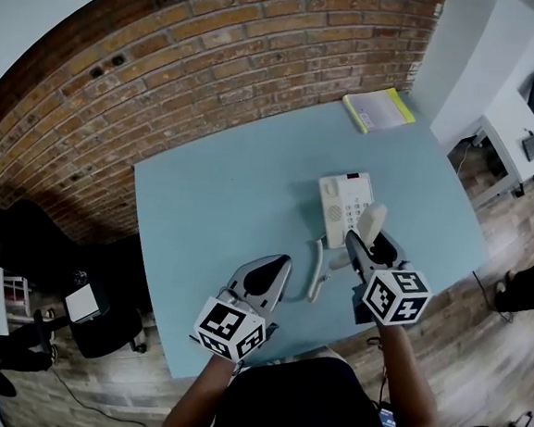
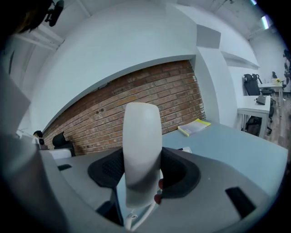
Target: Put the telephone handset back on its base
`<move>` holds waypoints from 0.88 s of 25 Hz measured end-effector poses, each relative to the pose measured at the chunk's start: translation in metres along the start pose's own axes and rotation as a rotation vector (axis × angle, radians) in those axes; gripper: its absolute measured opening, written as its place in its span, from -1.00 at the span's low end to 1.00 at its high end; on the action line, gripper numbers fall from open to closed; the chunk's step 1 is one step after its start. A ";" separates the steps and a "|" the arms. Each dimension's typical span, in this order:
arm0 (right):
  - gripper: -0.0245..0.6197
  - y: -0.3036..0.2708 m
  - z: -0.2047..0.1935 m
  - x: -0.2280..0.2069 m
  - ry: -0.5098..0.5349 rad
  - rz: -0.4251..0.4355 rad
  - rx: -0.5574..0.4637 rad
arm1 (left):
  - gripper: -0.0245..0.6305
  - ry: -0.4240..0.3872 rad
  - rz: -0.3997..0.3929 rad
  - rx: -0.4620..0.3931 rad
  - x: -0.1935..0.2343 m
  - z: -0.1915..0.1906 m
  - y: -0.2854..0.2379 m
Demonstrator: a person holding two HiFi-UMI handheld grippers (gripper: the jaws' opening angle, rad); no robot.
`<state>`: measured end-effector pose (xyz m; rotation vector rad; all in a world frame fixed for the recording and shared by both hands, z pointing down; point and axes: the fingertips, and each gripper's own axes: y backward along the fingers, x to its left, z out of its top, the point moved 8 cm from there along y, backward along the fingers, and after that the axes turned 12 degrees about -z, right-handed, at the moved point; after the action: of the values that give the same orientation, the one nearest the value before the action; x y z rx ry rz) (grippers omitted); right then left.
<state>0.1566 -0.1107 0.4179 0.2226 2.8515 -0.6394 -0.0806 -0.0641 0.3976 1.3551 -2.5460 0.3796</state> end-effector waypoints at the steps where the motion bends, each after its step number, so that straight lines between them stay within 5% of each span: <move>1: -0.22 -0.004 -0.001 -0.001 0.002 0.001 0.007 | -0.90 0.002 0.003 0.000 0.002 0.000 -0.001; 22: -0.22 -0.064 -0.015 -0.015 0.047 -0.008 0.121 | -0.90 0.039 0.014 0.033 0.022 -0.007 -0.020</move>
<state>0.1567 -0.1630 0.4604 0.2489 2.8625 -0.8197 -0.0753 -0.0889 0.4137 1.3284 -2.5298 0.4480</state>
